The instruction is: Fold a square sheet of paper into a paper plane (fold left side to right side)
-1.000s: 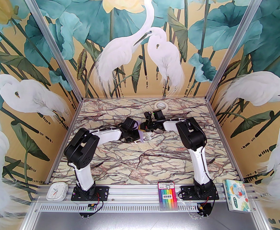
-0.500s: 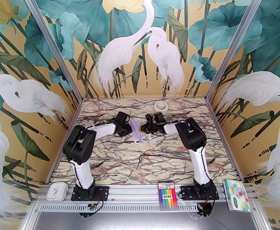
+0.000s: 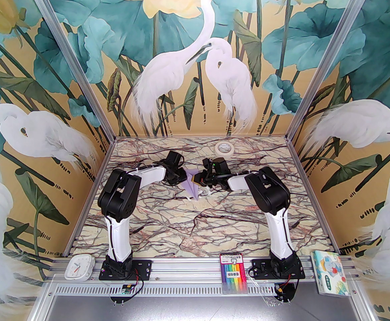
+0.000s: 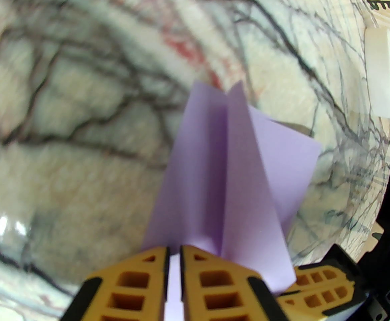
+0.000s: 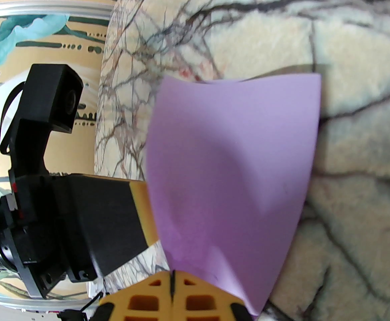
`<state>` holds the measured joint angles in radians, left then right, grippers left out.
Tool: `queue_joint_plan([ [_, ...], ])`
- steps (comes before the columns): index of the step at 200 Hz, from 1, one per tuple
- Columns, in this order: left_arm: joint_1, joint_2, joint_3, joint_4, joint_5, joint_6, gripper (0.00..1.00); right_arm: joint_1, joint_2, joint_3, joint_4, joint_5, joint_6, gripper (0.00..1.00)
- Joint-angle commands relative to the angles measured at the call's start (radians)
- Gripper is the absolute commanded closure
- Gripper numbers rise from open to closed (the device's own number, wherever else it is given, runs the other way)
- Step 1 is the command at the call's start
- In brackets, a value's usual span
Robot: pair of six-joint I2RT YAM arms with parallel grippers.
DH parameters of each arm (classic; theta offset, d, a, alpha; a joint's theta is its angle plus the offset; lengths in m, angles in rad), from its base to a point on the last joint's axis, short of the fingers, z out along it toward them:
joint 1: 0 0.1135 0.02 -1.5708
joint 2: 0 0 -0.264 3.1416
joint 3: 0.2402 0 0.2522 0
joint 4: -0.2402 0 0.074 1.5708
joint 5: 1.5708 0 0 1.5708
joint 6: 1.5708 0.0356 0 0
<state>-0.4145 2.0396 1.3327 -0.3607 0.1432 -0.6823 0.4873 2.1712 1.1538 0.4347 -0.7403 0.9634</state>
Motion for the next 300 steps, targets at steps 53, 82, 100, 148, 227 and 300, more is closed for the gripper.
queue_joint_plan([
  [53, -0.001, 0.09, 0.079, 0.014, 0.049, 0.115, 0.86, 0.01, -0.006, 0.005, 0.023, 0.022, 0.033, 0.95],
  [82, 0.0, 0.082, 0.079, 0.011, 0.042, 0.128, 0.86, 0.004, 0.012, 0.025, -0.006, 0.007, 0.01, 0.95],
  [100, 0.0, 0.083, 0.079, 0.017, 0.049, 0.13, 0.86, -0.006, 0.023, 0.033, -0.022, -0.003, -0.005, 0.95],
  [148, 0.0, 0.085, 0.08, 0.019, 0.05, 0.128, 0.86, -0.03, 0.041, 0.041, -0.051, -0.04, -0.04, 0.95],
  [227, 0.003, 0.004, 0.07, 0.001, 0.024, 0.133, 0.85, -0.034, 0.073, 0.046, -0.044, -0.07, -0.049, 0.95],
  [300, -0.029, -0.236, -0.173, 0.088, 0.13, 0.035, 0.83, -0.033, 0.061, 0.032, -0.025, -0.068, -0.038, 0.91],
])
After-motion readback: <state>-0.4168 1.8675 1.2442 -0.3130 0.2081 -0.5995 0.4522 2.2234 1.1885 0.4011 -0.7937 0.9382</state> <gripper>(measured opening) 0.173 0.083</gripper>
